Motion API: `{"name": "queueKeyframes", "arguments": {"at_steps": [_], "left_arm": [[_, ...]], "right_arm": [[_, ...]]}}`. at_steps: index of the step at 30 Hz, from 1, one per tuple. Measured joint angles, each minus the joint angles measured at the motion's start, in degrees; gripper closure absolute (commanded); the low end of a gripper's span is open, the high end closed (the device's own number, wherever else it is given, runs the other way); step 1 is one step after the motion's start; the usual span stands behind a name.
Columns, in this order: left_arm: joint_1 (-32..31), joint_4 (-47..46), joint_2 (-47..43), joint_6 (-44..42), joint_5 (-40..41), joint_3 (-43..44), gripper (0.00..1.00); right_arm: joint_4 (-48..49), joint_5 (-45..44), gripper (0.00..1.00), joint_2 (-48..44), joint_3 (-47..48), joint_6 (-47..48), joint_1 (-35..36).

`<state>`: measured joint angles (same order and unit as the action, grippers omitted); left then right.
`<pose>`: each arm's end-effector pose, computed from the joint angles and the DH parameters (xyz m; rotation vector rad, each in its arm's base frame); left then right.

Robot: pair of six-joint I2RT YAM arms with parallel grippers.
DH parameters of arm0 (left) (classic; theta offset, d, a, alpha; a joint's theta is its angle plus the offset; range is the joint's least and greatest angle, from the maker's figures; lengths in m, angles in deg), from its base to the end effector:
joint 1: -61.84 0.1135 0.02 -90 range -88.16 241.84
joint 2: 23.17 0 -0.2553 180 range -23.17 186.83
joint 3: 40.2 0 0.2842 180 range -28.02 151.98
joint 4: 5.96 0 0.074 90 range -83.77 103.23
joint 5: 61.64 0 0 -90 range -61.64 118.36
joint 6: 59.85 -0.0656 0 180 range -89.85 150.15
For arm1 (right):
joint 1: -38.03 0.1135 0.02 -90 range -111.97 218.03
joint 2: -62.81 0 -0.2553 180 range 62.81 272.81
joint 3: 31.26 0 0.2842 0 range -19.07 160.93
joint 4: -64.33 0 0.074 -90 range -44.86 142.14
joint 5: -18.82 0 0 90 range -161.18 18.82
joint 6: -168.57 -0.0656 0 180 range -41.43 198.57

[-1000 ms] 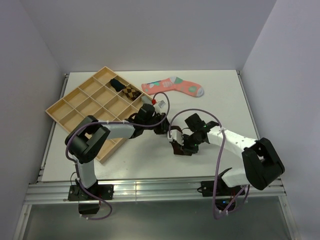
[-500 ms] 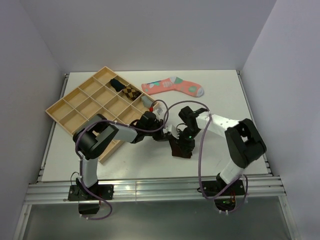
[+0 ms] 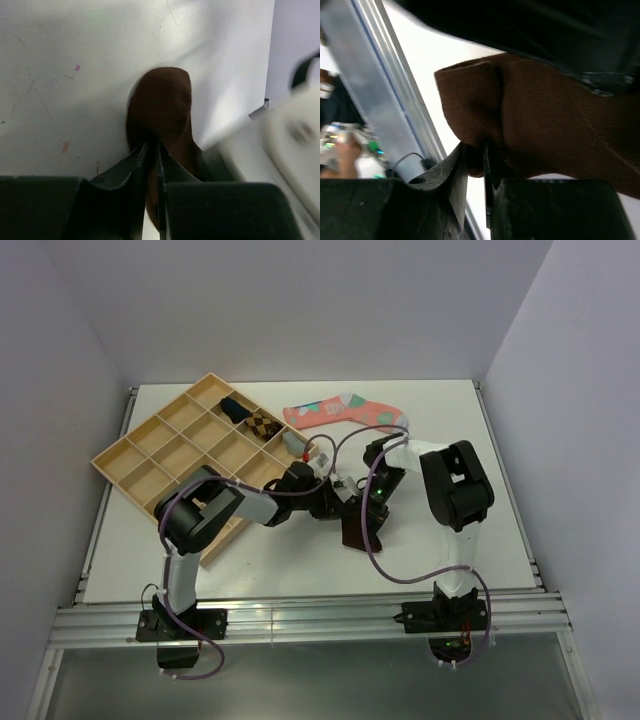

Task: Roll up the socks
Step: Roll the sock at the center of the board.

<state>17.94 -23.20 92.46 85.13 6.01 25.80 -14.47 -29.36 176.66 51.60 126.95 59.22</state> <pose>0.2913 -0.3149 0.0550 0.0282 2.4455 -1.3280 0.2875 0.1584 0.0850 1.4252 -2.3746 -1.1395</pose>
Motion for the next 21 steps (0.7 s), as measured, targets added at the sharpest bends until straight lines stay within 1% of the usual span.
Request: {"name": "queueKeyframes", "arguments": {"at_steps": [3,8,9,16,18,21], "left_arm": [[-0.07,-1.36,-0.74,-0.15,0.79,-1.31,0.74],[-0.37,-3.32,-4.04,-1.81,2.47,-5.55,0.67],[-0.52,-3.8,-4.68,-2.01,2.89,-6.49,0.63],[-0.9,-7.69,-10.4,-3.8,5.03,-14.69,0.6],[-0.98,-8.17,-12.66,-5.07,5.84,-17.09,0.6],[-1.62,-7.26,-16.11,-8.9,7.41,-19.34,0.58]], "right_arm": [[-0.85,1.27,0.83,2.01,0.61,-1.07,-1.05],[-1.25,2.49,0.83,3.63,0.94,-4.2,-2.1],[-1.44,2.82,0.83,4.09,1.09,-4.76,-2.29],[-1.84,3.61,0.83,4.92,1.33,-6.6,-3.02],[-1.84,3.54,0.83,4.92,1.36,-6.78,-3.02],[-1.95,3.48,0.83,4.92,1.42,-6.75,-3.02]]}}
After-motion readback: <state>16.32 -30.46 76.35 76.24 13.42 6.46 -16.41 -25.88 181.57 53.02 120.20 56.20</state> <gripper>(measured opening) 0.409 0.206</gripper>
